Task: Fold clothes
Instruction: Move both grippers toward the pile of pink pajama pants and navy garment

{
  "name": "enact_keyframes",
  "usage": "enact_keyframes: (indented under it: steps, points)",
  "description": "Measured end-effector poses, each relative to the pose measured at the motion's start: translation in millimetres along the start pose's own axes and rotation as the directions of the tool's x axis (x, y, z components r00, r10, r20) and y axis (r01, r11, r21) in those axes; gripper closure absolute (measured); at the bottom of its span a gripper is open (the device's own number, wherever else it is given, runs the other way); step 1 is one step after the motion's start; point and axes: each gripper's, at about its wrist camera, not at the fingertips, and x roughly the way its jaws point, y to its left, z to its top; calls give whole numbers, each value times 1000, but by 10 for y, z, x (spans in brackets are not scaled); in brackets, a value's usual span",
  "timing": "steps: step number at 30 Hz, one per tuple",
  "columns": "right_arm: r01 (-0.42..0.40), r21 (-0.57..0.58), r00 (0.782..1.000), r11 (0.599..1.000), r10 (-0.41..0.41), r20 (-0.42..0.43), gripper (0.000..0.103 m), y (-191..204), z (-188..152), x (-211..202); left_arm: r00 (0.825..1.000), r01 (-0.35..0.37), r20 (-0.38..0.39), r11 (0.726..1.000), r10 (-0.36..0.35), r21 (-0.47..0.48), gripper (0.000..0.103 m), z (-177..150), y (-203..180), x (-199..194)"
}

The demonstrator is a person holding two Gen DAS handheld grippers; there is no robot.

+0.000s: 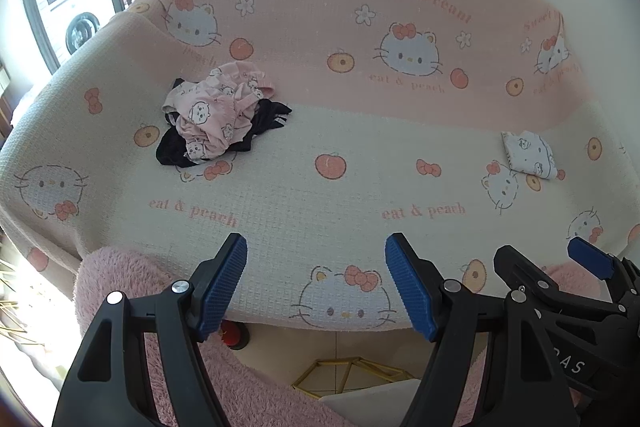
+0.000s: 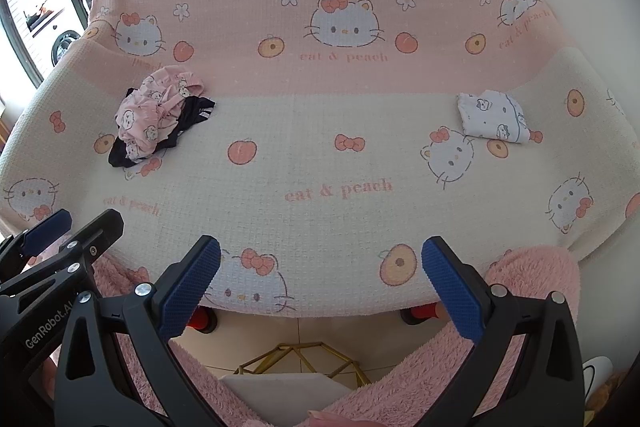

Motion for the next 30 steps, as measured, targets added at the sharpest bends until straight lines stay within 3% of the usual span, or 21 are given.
enact_keyframes:
  steps: [6, 9, 11, 12, 17, 21, 26, 30]
  points:
    - [-44, -19, 999, 999, 43, -8, 1, -28, 3, 34, 1000, 19, -12, 1000, -20, -7, 29, 70, 16, -22]
    - [-65, -28, 998, 997, 65, -13, 1, -42, 5, 51, 998, 60, -7, 996, -60, 66, 29, 151, 64, -5]
    - [-92, -76, 996, 993, 91, -13, 1, 51, 72, 69, 1000, 2, 29, 997, -4, 72, 29, 244, 184, -31]
    - [-85, -106, 996, 991, 86, 1, 1, 116, 129, 85, 999, -25, 46, 998, 22, 56, 29, 307, 280, -34]
    - [-46, -252, 995, 967, 67, 75, 1, 441, 417, 164, 998, 12, 65, 994, -5, -111, 29, 619, 1004, 219]
    - [-90, -301, 990, 949, 118, 76, 1, 723, 840, 394, 998, -8, 63, 975, 22, -221, 29, 791, 1493, 515]
    - [-97, -362, 989, 927, 130, 67, 2, 1273, 1190, 853, 1000, 22, 20, 938, -16, -347, 29, 948, 1915, 1070]
    - [-139, -396, 988, 908, 152, 2, 3, 1708, 1329, 1341, 998, 46, -12, 896, -57, -442, 29, 1058, 2151, 1555]
